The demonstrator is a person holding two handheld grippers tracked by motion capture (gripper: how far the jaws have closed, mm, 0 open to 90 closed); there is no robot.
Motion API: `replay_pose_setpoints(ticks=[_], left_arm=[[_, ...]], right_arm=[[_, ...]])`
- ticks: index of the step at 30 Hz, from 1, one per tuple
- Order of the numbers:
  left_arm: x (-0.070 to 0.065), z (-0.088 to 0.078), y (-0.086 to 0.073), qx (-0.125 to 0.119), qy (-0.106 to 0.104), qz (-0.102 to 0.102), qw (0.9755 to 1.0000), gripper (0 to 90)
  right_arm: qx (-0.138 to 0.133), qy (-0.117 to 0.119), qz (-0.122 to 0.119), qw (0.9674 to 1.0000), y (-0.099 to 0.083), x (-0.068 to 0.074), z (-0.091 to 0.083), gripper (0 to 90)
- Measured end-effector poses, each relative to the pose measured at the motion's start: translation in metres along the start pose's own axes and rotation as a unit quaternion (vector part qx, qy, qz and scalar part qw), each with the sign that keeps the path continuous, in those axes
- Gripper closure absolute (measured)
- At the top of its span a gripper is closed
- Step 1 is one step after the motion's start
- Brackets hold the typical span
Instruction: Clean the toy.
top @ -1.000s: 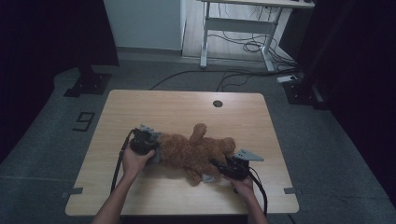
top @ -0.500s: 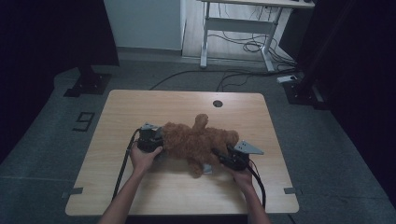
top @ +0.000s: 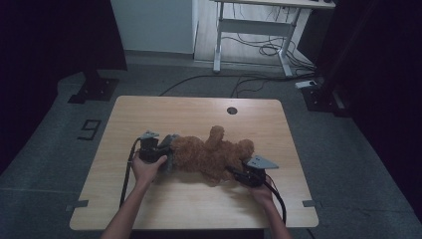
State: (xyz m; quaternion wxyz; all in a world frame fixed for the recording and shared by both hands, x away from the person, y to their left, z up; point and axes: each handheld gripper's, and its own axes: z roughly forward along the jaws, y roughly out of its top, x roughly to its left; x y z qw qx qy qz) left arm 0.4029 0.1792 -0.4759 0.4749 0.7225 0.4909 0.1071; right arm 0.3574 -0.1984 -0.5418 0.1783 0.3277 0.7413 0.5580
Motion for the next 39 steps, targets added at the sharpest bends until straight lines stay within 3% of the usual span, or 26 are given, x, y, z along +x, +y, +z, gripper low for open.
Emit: replay_pose_setpoints(ticks=[4, 7, 9, 12, 13, 15, 16, 19, 23, 26, 30, 31, 32, 33, 35, 39], left_arm=[[-0.030, -0.015, 0.031, -0.034, -0.009, 0.042, 0.9985, 79.5], [-0.057, -0.007, 0.048, -0.037, -0.006, 0.084, 0.9957, 79.3], [-0.073, 0.007, 0.056, -0.024, -0.001, 0.106, 0.9941, 79.2], [-0.088, 0.034, 0.058, 0.021, -0.006, 0.117, 0.9929, 78.9], [-0.090, 0.043, 0.055, 0.046, -0.014, 0.112, 0.9926, 78.9], [-0.091, 0.060, 0.045, 0.090, -0.015, 0.113, 0.9894, 79.0], [-0.091, 0.064, 0.038, 0.093, -0.009, 0.120, 0.9884, 79.1], [-0.087, 0.058, 0.026, 0.073, -0.014, 0.116, 0.9905, 79.9], [-0.087, 0.043, 0.009, 0.050, -0.018, 0.120, 0.9913, 80.2], [-0.086, 0.037, -0.001, 0.034, -0.013, 0.124, 0.9916, 80.2], [-0.084, 0.031, -0.010, 0.019, -0.019, 0.121, 0.9923, 80.3], [-0.084, 0.031, -0.010, 0.019, -0.019, 0.121, 0.9923, 80.4], [-0.085, 0.027, -0.015, 0.014, -0.024, 0.121, 0.9922, 80.4], [-0.084, 0.025, -0.017, 0.011, -0.026, 0.120, 0.9923, 80.4], [-0.083, 0.019, -0.023, 0.004, -0.034, 0.114, 0.9929, 80.4], [-0.084, 0.009, -0.033, -0.003, -0.045, 0.110, 0.9928, 80.4]], right_arm=[[0.008, 0.003, -0.010, 0.9999, -0.002, 0.005, -0.004, 58.0], [0.010, 0.007, -0.010, 0.9999, -0.003, 0.006, -0.006, 58.0], [0.008, 0.012, -0.012, 0.9998, -0.005, 0.007, -0.008, 58.0], [0.008, 0.016, -0.010, 0.9998, -0.007, 0.008, -0.009, 57.8], [0.008, 0.017, -0.011, 0.9998, -0.007, 0.008, -0.010, 57.7], [0.008, 0.019, -0.010, 0.9997, -0.008, 0.008, -0.011, 57.4], [0.009, 0.019, -0.009, 0.9997, -0.008, 0.008, -0.011, 56.9], [0.009, 0.017, -0.007, 0.9998, -0.008, 0.010, -0.011, 51.4], [0.024, 0.008, -0.015, 0.9996, -0.002, 0.014, -0.014, 36.2], [0.047, 0.019, 0.022, 0.9984, 0.003, 0.009, -0.024, 28.7], [0.011, 0.011, 0.075, 0.9970, 0.004, -0.007, -0.048, 24.8], [0.011, 0.011, 0.075, 0.9970, 0.004, -0.007, -0.048, 24.8], [-0.019, -0.006, 0.105, 0.9943, 0.008, -0.016, -0.059, 23.3], [-0.030, -0.007, 0.121, 0.9921, 0.011, -0.020, -0.063, 21.7], [-0.041, -0.009, 0.133, 0.9903, 0.015, -0.024, -0.067, 18.0], [-0.039, -0.001, 0.134, 0.9901, 0.024, -0.022, -0.062, 13.3]])
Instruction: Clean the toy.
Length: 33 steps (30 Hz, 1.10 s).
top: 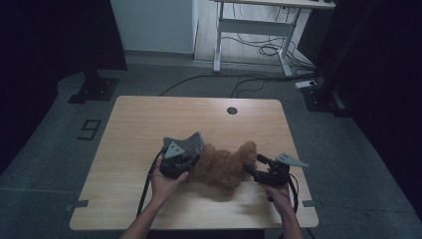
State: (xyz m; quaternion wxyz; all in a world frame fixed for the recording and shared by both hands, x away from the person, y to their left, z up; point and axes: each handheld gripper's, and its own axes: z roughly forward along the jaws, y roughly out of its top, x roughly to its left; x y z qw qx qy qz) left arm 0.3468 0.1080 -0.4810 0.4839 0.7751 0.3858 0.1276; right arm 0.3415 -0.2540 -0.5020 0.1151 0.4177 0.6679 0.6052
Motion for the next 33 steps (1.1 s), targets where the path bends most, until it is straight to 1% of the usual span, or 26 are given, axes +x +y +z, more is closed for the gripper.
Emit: replay_pose_setpoints(ticks=[2, 3, 4, 5, 6, 8, 9, 10, 11, 12, 13, 15, 17, 18, 19, 20, 21, 22, 23, 25, 27, 29, 30, 31, 32, 33], left_arm=[[-0.001, -0.002, -0.001, 0.000, -0.001, -0.001, 1.0000, 80.3], [-0.002, -0.004, -0.001, 0.002, -0.004, -0.001, 1.0000, 80.3], [-0.002, -0.004, -0.001, 0.003, -0.006, -0.002, 1.0000, 80.2], [-0.002, -0.004, 0.000, 0.006, -0.005, -0.002, 1.0000, 80.2], [-0.002, -0.004, 0.000, 0.006, -0.005, -0.002, 1.0000, 80.1], [-0.002, -0.005, 0.000, 0.008, -0.007, -0.003, 0.9999, 80.0], [-0.001, -0.007, 0.000, 0.008, -0.012, -0.009, 0.9999, 79.8], [-0.001, -0.007, 0.000, 0.008, -0.012, -0.009, 0.9999, 79.4], [0.000, -0.012, 0.001, 0.001, -0.022, -0.027, 0.9994, 79.2], [0.002, -0.015, 0.002, -0.004, -0.028, -0.036, 0.9990, 79.2], [0.002, -0.019, 0.005, -0.010, -0.030, -0.039, 0.9988, 79.2], [0.002, -0.026, 0.016, -0.023, -0.024, -0.031, 0.9990, 79.4], [0.001, -0.033, 0.033, -0.032, -0.018, -0.020, 0.9992, 79.5], [-0.001, -0.035, 0.043, -0.036, -0.018, -0.015, 0.9991, 79.5], [-0.004, -0.037, 0.053, -0.042, -0.020, -0.010, 0.9989, 79.4], [-0.004, -0.037, 0.053, -0.042, -0.020, -0.010, 0.9989, 79.4], [-0.015, -0.038, 0.072, -0.054, -0.029, 0.003, 0.9981, 79.4], [-0.015, -0.038, 0.072, -0.054, -0.029, 0.003, 0.9981, 79.5], [-0.031, -0.033, 0.087, -0.052, -0.039, 0.023, 0.9976, 79.4], [-0.051, -0.020, 0.098, -0.044, -0.047, 0.044, 0.9969, 79.4], [-0.070, -0.002, 0.103, -0.025, -0.052, 0.066, 0.9962, 79.3], [-0.086, 0.021, 0.102, 0.003, -0.052, 0.081, 0.9954, 79.2], [-0.086, 0.021, 0.102, 0.003, -0.052, 0.081, 0.9954, 79.2], [-0.096, 0.045, 0.096, 0.037, -0.050, 0.087, 0.9943, 79.2], [-0.100, 0.056, 0.091, 0.053, -0.046, 0.091, 0.9934, 79.2], [-0.101, 0.064, 0.085, 0.056, -0.036, 0.095, 0.9932, 79.4]], right_arm=[[0.001, 0.020, -0.002, 0.9998, 0.003, 0.006, 0.005, 13.3], [0.004, 0.032, -0.007, 0.9994, 0.004, 0.009, 0.008, 14.1], [0.007, 0.045, -0.012, 0.9989, 0.005, 0.014, 0.012, 18.4], [0.010, 0.059, -0.023, 0.9980, 0.005, 0.018, 0.015, 24.7], [0.012, 0.063, -0.033, 0.9974, 0.004, 0.023, 0.019, 25.2], [0.016, 0.054, -0.037, 0.9977, 0.004, 0.030, 0.024, 37.1], [0.012, 0.054, -0.039, 0.9977, 0.003, 0.032, 0.024, 42.2], [0.011, 0.056, -0.041, 0.9975, 0.002, 0.032, 0.024, 46.8], [0.012, 0.058, -0.044, 0.9973, 0.002, 0.032, 0.024, 50.4], [0.014, 0.059, -0.047, 0.9971, 0.001, 0.032, 0.023, 52.8], [0.018, 0.062, -0.050, 0.9967, 0.000, 0.031, 0.023, 55.0], [0.022, 0.068, -0.058, 0.9957, -0.004, 0.030, 0.022, 57.1], [0.029, 0.074, -0.064, 0.9948, -0.006, 0.029, 0.023, 57.4], [0.029, 0.077, -0.062, 0.9947, -0.007, 0.028, 0.024, 57.3], [0.031, 0.079, -0.059, 0.9946, -0.007, 0.027, 0.024, 57.3], [0.031, 0.079, -0.058, 0.9946, -0.007, 0.026, 0.024, 57.2], [0.031, 0.078, -0.060, 0.9947, -0.007, 0.026, 0.024, 57.2], [0.030, 0.076, -0.059, 0.9949, -0.007, 0.026, 0.024, 57.1], [0.031, 0.074, -0.056, 0.9953, -0.007, 0.025, 0.024, 57.1], [0.029, 0.069, -0.049, 0.9960, -0.008, 0.023, 0.025, 57.1], [0.026, 0.065, -0.045, 0.9965, -0.008, 0.022, 0.025, 57.0], [0.027, 0.064, -0.046, 0.9966, -0.008, 0.021, 0.024, 56.8], [0.027, 0.064, -0.046, 0.9966, -0.008, 0.021, 0.024, 56.8], [0.024, 0.058, -0.047, 0.9969, -0.008, 0.021, 0.023, 56.8], [0.025, 0.056, -0.048, 0.9970, -0.008, 0.021, 0.023, 56.8], [0.025, 0.052, -0.048, 0.9972, -0.009, 0.021, 0.022, 56.8]])
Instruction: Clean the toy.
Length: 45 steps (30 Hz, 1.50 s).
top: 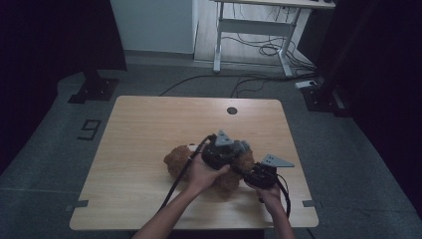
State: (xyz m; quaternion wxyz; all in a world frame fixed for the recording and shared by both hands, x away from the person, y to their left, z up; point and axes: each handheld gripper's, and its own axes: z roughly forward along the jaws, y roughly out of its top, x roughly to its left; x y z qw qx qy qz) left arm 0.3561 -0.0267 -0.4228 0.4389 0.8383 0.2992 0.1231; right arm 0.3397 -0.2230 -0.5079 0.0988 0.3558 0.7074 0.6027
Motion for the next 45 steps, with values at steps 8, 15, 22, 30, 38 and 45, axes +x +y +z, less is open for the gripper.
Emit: replay_pose_setpoints(ticks=[8, 15, 22, 30, 38, 45], left_arm=[[0.006, 0.004, -0.027, 0.027, 0.044, 0.028, 0.9982, 81.2], [0.017, -0.035, -0.043, 0.034, 0.119, 0.068, 0.9900, 81.1], [0.060, -0.071, -0.064, 0.019, 0.110, -0.003, 0.9937, 80.9], [0.047, -0.071, -0.050, -0.016, 0.067, -0.012, 0.9976, 80.3], [-0.004, -0.032, -0.001, -0.027, 0.018, 0.032, 0.9990, 80.3], [-0.015, 0.012, -0.001, 0.015, 0.032, 0.051, 0.9981, 80.7]], right_arm=[[0.007, -0.010, 0.037, 0.9992, -0.007, -0.014, -0.002, 57.6], [0.011, -0.001, 0.031, 0.9995, -0.008, -0.012, -0.003, 57.8], [0.006, 0.011, 0.043, 0.9990, -0.010, -0.017, -0.003, 57.8], [0.006, 0.009, 0.043, 0.9990, -0.010, -0.015, -0.002, 58.3], [0.003, 0.006, 0.040, 0.9992, -0.009, -0.012, -0.001, 58.8], [0.019, -0.004, 0.031, 0.9993, -0.009, -0.009, 0.000, 59.6]])
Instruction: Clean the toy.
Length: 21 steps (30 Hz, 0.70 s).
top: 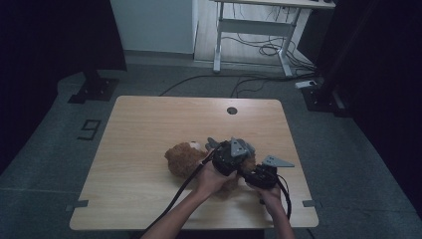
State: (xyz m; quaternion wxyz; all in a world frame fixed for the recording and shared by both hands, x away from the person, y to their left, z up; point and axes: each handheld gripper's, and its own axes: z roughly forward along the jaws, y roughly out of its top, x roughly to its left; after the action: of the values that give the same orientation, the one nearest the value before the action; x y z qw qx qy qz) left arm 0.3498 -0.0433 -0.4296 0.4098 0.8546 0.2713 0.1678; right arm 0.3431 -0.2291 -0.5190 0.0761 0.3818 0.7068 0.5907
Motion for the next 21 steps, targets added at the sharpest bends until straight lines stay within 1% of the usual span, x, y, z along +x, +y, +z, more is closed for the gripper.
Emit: replay_pose_setpoints(ticks=[1, 2, 3, 4, 6, 7, 9, 10, 11, 14, 16, 17, 18, 19, 20, 21], left_arm=[[0.003, 0.001, -0.004, 0.008, 0.004, 0.000, 1.0000, 80.9], [0.005, 0.002, -0.009, 0.019, 0.014, 0.004, 0.9997, 81.0], [0.007, 0.003, -0.014, 0.028, 0.025, 0.009, 0.9993, 81.1], [0.009, 0.003, -0.020, 0.030, 0.029, 0.011, 0.9991, 81.2], [0.013, -0.002, -0.027, 0.024, 0.023, 0.005, 0.9994, 81.4], [0.013, -0.005, -0.029, 0.025, 0.024, 0.008, 0.9994, 81.4], [0.011, -0.011, -0.032, 0.028, 0.034, 0.024, 0.9987, 81.5], [0.011, -0.011, -0.032, 0.028, 0.034, 0.024, 0.9987, 81.5], [0.012, -0.017, -0.035, 0.031, 0.044, 0.032, 0.9980, 81.5], [0.023, -0.028, -0.040, 0.031, 0.063, 0.021, 0.9973, 81.5], [0.037, -0.036, -0.047, 0.037, 0.090, 0.014, 0.9952, 81.6], [0.045, -0.039, -0.053, 0.041, 0.098, 0.007, 0.9943, 81.6], [0.053, -0.043, -0.059, 0.040, 0.097, -0.001, 0.9945, 81.7], [0.060, -0.047, -0.066, 0.036, 0.092, -0.010, 0.9951, 81.8], [0.064, -0.051, -0.071, 0.029, 0.083, -0.018, 0.9960, 81.9], [0.065, -0.055, -0.075, 0.020, 0.077, -0.027, 0.9965, 82.0]], right_arm=[[-0.002, 0.003, 0.006, 1.0000, -0.001, -0.002, -0.001, 59.6], [-0.005, 0.007, 0.011, 0.9999, -0.001, -0.003, -0.001, 59.6], [-0.005, 0.008, 0.010, 0.9999, -0.001, -0.003, -0.002, 59.6], [-0.005, 0.007, 0.006, 0.9999, 0.000, -0.002, -0.001, 59.6], [-0.001, 0.010, -0.001, 0.9999, 0.000, 0.000, 0.001, 59.6], [0.001, 0.013, -0.003, 0.9999, 0.001, 0.002, 0.001, 59.5], [0.003, 0.016, -0.008, 0.9998, 0.002, 0.004, 0.001, 59.6], [0.003, 0.015, -0.009, 0.9998, 0.002, 0.004, 0.000, 59.6], [0.002, 0.014, -0.010, 0.9999, 0.002, 0.004, 0.000, 59.6], [0.000, 0.011, -0.003, 0.9999, 0.002, 0.002, -0.001, 59.7], [-0.003, 0.007, 0.000, 1.0000, 0.001, -0.001, -0.003, 59.7], [-0.003, 0.005, 0.002, 1.0000, 0.001, -0.003, -0.004, 59.7], [-0.004, 0.007, 0.006, 0.9999, 0.000, -0.005, -0.005, 59.7], [-0.008, 0.015, 0.014, 0.9998, 0.000, -0.007, -0.006, 59.7], [-0.009, 0.022, 0.018, 0.9996, 0.000, -0.008, -0.005, 59.7], [-0.008, 0.022, 0.014, 0.9996, 0.000, -0.007, -0.004, 59.7]])
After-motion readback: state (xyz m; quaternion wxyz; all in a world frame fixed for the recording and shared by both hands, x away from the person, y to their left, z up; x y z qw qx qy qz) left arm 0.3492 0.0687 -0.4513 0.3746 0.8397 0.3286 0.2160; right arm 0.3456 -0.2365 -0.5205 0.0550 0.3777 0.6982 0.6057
